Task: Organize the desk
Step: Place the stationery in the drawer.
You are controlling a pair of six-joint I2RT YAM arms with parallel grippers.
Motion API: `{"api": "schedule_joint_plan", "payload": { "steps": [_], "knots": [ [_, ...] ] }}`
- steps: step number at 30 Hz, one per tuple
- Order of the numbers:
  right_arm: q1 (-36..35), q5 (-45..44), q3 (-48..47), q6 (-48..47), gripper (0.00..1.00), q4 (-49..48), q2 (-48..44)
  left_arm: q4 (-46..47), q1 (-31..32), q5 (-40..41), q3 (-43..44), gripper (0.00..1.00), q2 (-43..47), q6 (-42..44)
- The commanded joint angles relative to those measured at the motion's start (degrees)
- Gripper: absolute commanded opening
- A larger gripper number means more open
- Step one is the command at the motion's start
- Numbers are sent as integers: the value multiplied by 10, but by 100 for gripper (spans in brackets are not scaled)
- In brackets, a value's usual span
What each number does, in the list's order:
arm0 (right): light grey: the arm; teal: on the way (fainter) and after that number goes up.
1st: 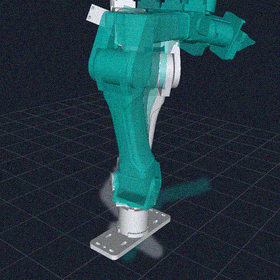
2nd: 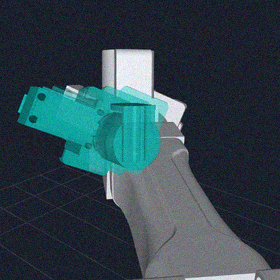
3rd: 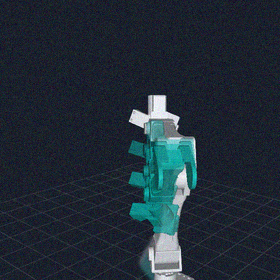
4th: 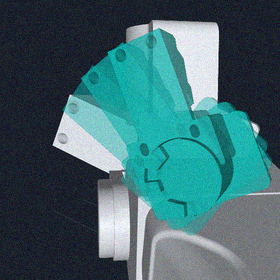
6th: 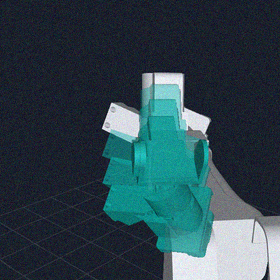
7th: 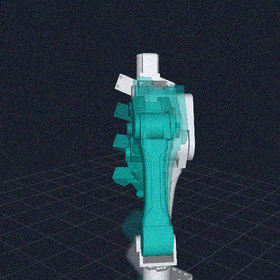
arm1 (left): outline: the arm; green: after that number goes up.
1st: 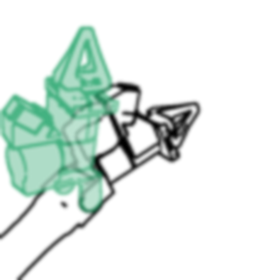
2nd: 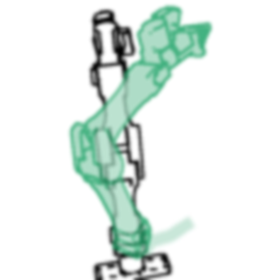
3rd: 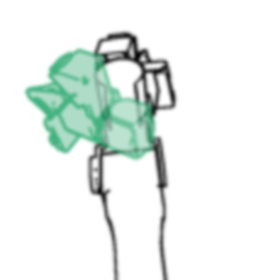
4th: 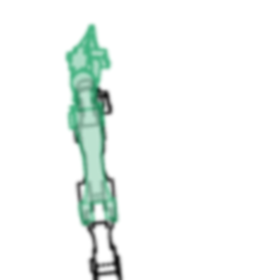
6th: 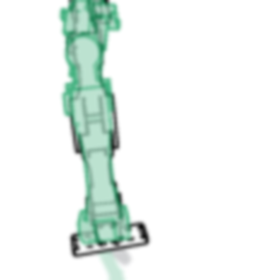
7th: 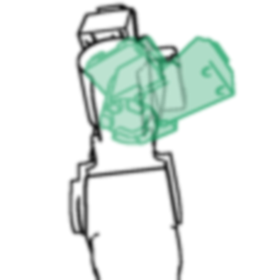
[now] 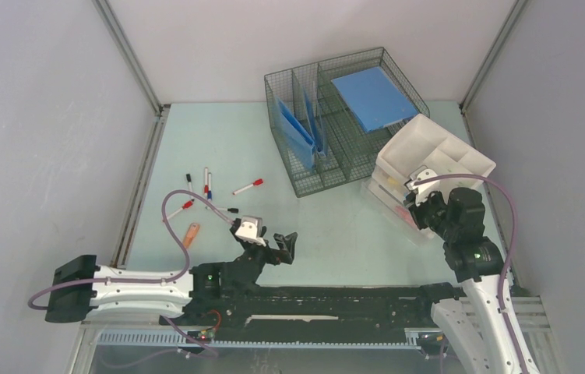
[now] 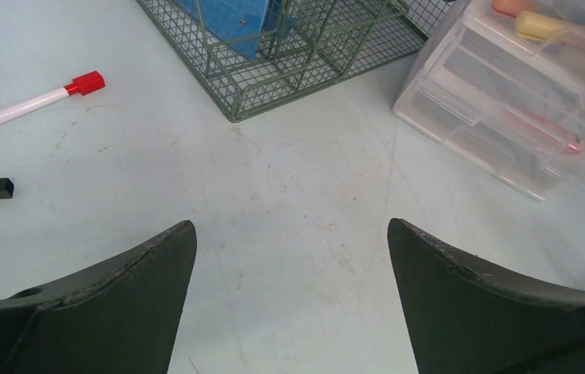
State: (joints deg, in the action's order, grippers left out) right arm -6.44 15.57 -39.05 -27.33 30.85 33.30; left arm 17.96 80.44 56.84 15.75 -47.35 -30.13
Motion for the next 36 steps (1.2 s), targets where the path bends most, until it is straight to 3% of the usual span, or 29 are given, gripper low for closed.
{"api": "schedule_joint_plan", "payload": {
  "steps": [1,5,9,15,24,31,36],
  "knots": [
    [2,-4,-1,-13,30,-17,2,-2,-2,31,4,100,-10,-18],
    [2,6,-1,-15,55,-13,1,-4,-4,31,6,100,-17,-21],
    [2,20,-1,-15,63,-8,-3,-9,-9,28,7,100,-19,-26],
    [3,79,-1,-27,67,9,-17,-36,-40,-4,9,100,-11,-54],
    [4,106,-1,-35,69,20,-23,-134,-181,-124,7,100,78,-87],
    [1,126,-2,-39,70,28,-27,-268,-330,-222,49,100,151,-83],
    [-12,130,-2,-44,70,34,-22,-308,-461,-329,94,100,127,-62]
  ]
}}
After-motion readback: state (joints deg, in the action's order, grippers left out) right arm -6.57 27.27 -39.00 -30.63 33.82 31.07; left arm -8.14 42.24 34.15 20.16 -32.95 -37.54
